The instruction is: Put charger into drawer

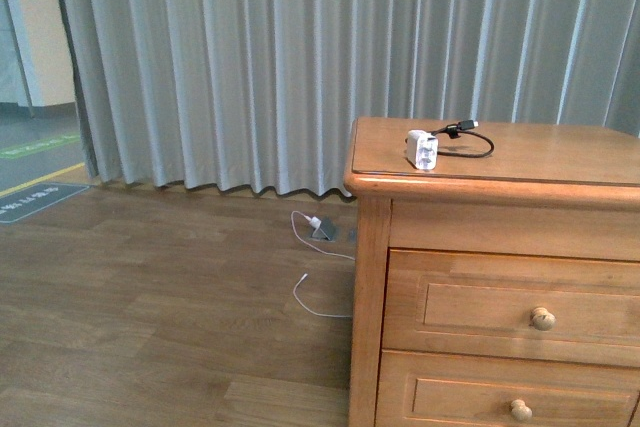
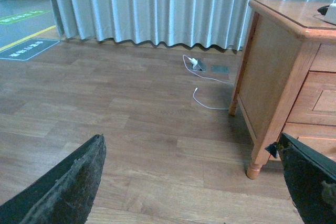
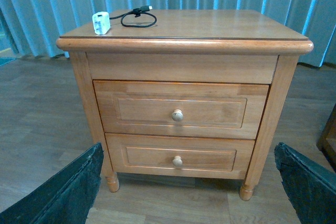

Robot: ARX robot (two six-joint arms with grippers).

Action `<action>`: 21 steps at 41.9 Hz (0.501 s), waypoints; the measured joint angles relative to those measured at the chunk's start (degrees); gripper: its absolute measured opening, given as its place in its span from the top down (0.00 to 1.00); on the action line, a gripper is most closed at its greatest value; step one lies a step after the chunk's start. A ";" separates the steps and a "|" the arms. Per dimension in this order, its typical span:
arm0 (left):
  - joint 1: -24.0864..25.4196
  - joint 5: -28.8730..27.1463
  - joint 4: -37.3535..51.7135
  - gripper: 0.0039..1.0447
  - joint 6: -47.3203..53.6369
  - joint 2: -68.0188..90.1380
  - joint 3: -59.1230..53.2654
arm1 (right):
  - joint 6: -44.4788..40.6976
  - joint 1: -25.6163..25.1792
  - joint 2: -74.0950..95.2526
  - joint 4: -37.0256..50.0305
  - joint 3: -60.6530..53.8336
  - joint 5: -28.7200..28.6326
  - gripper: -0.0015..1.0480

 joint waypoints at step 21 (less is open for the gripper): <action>0.00 -0.02 0.00 0.05 0.02 0.00 0.00 | 0.00 0.00 0.00 0.00 0.00 0.00 0.08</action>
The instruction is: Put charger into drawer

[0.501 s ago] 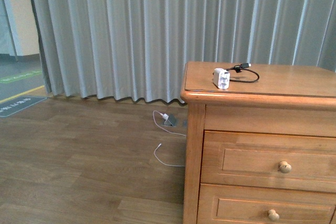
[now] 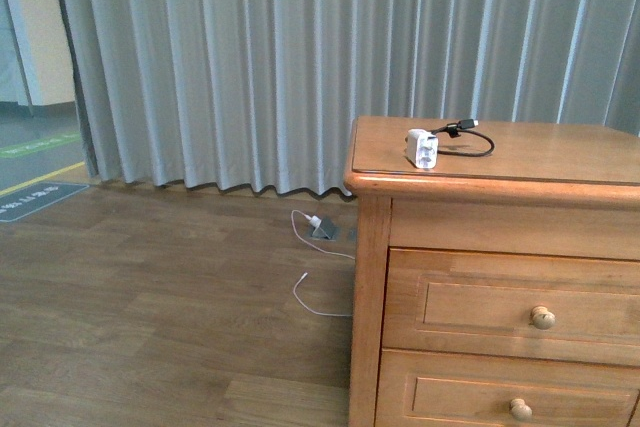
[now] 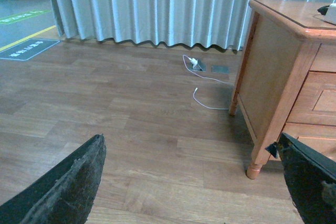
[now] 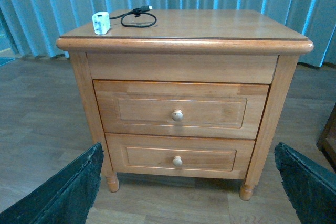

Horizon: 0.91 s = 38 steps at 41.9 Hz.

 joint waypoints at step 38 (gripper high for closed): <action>0.00 0.02 0.00 0.05 0.00 0.00 0.00 | 0.00 0.00 0.00 0.00 0.00 0.00 0.08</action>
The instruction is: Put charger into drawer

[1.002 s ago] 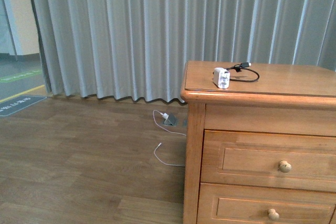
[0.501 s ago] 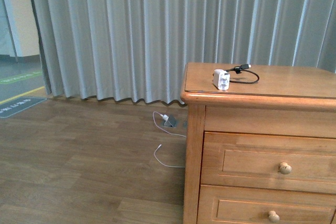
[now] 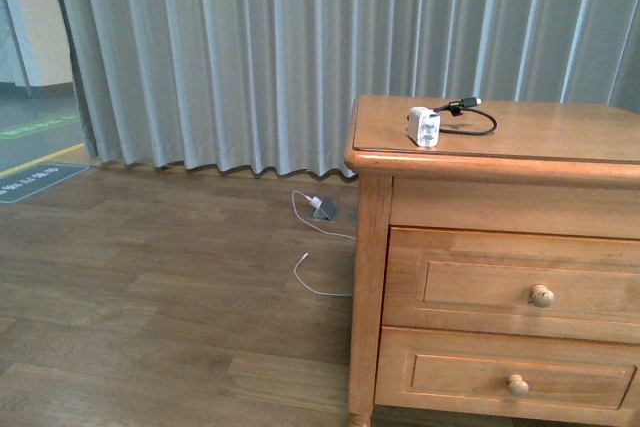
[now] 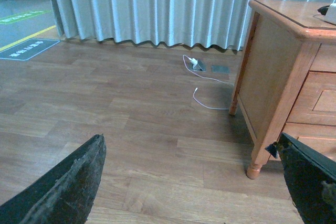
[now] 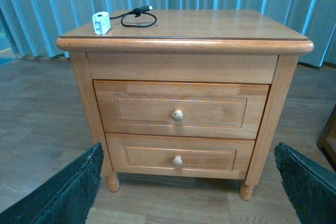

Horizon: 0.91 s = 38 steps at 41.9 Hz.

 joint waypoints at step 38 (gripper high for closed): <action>0.00 0.04 0.00 0.05 0.00 0.00 0.00 | -0.74 6.34 93.35 51.32 22.88 -3.26 0.08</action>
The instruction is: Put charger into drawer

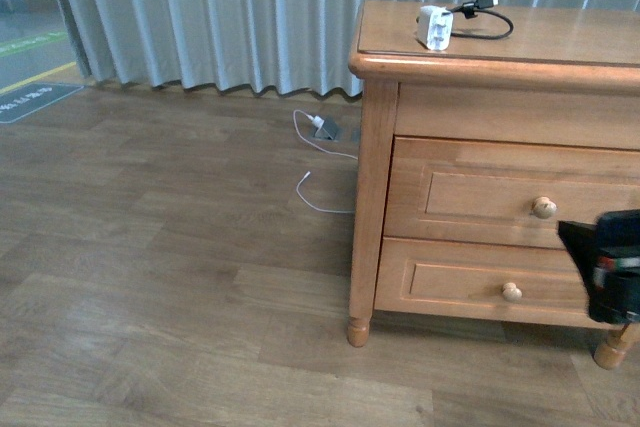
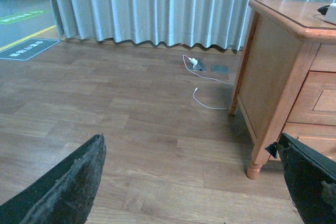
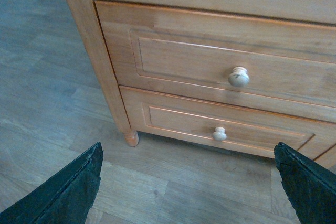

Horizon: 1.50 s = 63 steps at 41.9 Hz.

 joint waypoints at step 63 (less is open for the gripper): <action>0.00 0.00 0.00 0.05 0.00 0.00 0.00 | -1.31 -5.03 40.87 3.39 39.34 5.14 0.08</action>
